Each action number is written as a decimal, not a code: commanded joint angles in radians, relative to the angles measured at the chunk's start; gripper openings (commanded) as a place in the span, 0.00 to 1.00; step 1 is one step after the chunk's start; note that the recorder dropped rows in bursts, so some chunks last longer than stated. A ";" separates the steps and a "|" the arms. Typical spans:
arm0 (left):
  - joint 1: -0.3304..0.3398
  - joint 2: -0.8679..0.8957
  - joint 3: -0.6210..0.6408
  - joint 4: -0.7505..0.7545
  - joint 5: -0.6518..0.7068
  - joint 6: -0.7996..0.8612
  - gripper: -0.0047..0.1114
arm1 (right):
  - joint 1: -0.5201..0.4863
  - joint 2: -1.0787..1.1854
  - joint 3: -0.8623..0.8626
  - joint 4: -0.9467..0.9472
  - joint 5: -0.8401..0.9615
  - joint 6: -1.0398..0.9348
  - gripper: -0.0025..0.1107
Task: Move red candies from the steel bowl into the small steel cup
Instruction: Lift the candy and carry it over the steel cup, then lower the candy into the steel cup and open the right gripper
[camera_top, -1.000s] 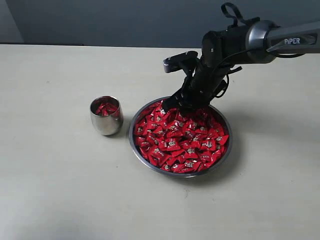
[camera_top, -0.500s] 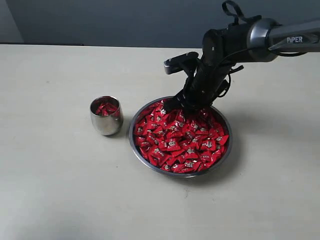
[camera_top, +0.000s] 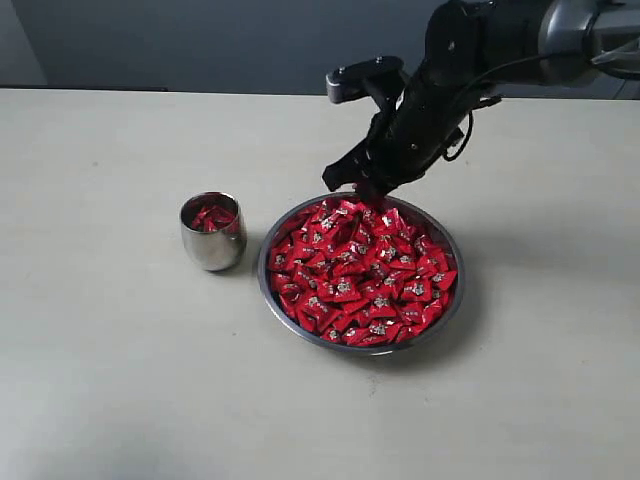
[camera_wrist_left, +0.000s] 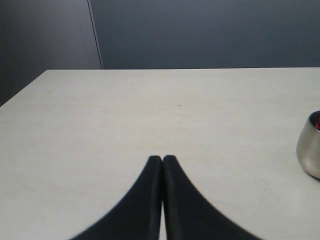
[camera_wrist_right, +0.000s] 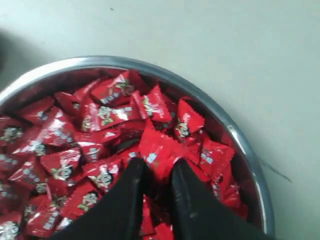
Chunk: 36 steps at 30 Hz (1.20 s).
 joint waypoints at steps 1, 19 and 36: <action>0.001 -0.004 0.004 0.001 -0.002 -0.003 0.04 | -0.001 -0.013 -0.058 0.215 0.020 -0.225 0.01; 0.001 -0.004 0.004 0.001 -0.002 -0.003 0.04 | 0.174 0.221 -0.472 0.335 0.143 -0.271 0.01; 0.001 -0.004 0.004 0.001 -0.002 -0.003 0.04 | 0.207 0.269 -0.485 0.292 0.168 -0.250 0.01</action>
